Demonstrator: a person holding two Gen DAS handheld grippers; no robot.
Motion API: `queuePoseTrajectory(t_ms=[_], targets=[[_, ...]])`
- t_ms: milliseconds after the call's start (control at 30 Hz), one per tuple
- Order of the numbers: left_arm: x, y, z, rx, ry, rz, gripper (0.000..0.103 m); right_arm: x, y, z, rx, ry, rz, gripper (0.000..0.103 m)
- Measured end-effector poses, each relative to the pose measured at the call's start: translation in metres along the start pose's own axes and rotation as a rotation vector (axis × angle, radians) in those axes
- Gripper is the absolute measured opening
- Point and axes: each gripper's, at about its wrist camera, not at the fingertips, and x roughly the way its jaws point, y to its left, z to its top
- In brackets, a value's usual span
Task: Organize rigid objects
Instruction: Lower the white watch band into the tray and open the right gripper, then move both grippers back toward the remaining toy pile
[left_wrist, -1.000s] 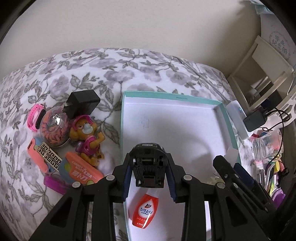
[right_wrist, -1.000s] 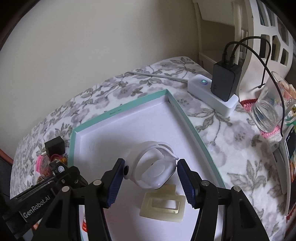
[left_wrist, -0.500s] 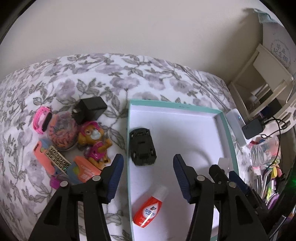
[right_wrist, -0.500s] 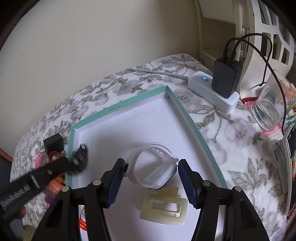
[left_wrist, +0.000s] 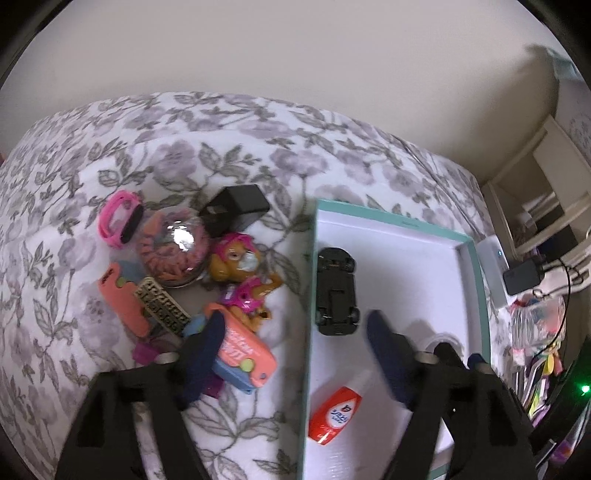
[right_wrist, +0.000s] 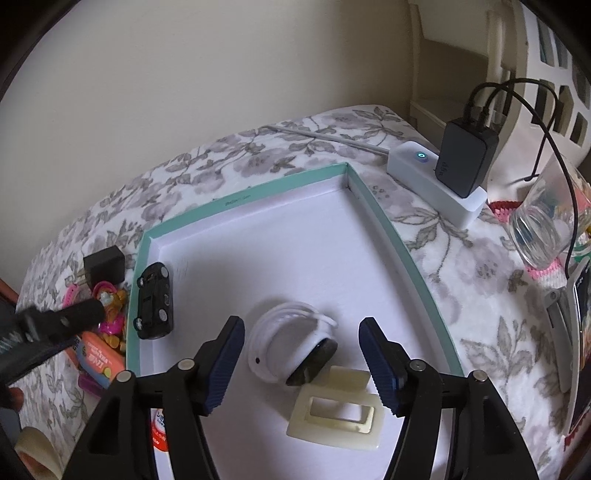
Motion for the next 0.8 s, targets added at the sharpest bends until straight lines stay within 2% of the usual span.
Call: queuePoseTrajectory(t_ms=[100, 167, 300, 400, 567, 600, 633, 800], targets=[[-0.004, 0.013, 0.001, -0.030, -0.002, 0.012, 0.083, 0.001, 0.005, -0.002, -0.022, 0.005, -0.004, 0.071], [-0.005, 0.021, 0.001, -0.048, -0.001, 0.022, 0.083, 0.002, 0.008, -0.003, -0.036, 0.006, -0.002, 0.082], [-0.006, 0.042, 0.001, -0.091, 0.003, 0.051, 0.083, 0.003, 0.014, -0.005, -0.059, 0.007, 0.005, 0.083], [-0.007, 0.056, 0.002, -0.115, 0.002, 0.074, 0.083, 0.004, 0.019, -0.007, -0.084, 0.003, 0.000, 0.092], [-0.011, 0.084, 0.005, -0.168, 0.000, 0.118, 0.083, 0.004, 0.026, -0.009, -0.111, -0.005, -0.006, 0.094], [-0.012, 0.088, 0.006, -0.173, -0.002, 0.127, 0.083, 0.004, 0.027, -0.010, -0.112, -0.004, -0.006, 0.096], [-0.014, 0.092, 0.007, -0.180, -0.004, 0.139, 0.083, 0.004, 0.028, -0.010, -0.111, 0.000, -0.005, 0.103], [-0.024, 0.116, 0.010, -0.226, -0.025, 0.159, 0.086, 0.004, 0.032, -0.011, -0.120, -0.005, -0.008, 0.103]])
